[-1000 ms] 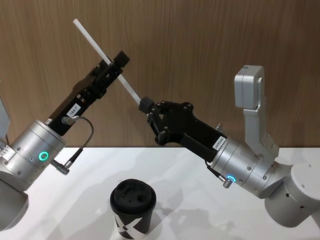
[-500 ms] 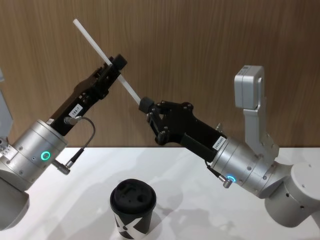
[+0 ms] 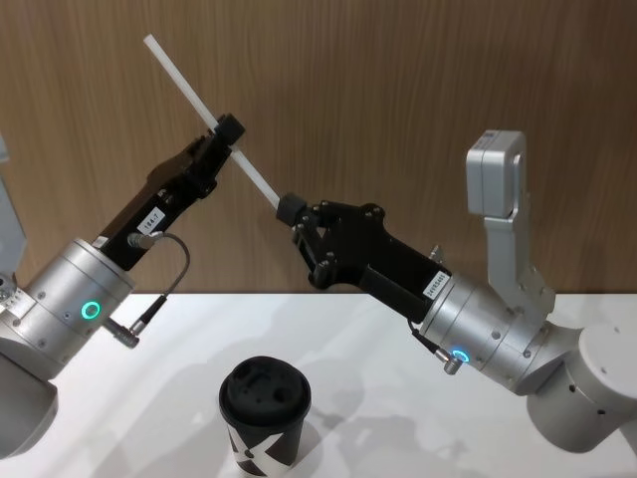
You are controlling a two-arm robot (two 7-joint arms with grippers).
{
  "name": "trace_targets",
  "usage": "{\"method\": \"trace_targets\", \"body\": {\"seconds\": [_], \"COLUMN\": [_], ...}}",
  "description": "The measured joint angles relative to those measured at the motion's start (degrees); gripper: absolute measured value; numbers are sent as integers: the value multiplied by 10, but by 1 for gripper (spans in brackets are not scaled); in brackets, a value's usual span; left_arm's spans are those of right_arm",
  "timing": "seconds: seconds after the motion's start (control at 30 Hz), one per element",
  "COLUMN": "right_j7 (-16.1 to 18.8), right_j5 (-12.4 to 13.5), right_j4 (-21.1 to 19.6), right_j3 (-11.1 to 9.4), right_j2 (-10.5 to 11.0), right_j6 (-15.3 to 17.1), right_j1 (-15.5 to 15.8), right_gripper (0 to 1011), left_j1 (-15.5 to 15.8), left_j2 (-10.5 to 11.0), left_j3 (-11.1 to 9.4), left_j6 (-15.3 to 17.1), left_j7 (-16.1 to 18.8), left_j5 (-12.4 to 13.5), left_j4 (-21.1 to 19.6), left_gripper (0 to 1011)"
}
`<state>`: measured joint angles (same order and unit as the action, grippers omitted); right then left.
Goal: Pick up the straw with one hand, pass it to the other hand, and insert it into the cup.
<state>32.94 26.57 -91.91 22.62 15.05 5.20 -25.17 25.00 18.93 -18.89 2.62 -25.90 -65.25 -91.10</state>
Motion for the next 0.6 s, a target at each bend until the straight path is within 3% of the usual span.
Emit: {"method": "trace_targets", "body": {"seconds": [0.17,0.27,0.4,0.6], "right_j7": [0,0,0,0], "right_j5": [0,0,0,0], "right_j4": [0,0,0,0], "right_j3": [0,0,0,0], "right_j2": [0,0,0,0], "right_j6": [0,0,0,0], "right_j1": [0,0,0,0], "right_gripper": [47,153,219,444], "left_j1": [0,0,-1,-2], "left_j2": [1,2,2,4], "left_j3": [0,0,0,0], "left_j6": [-3,-5,-7,-12], "left_j7": [0,0,-1,-2], "left_j5": [-4,-8,-12,-17], "left_j4": [0,0,1,2], "left_gripper": [44,28,12,8]}}
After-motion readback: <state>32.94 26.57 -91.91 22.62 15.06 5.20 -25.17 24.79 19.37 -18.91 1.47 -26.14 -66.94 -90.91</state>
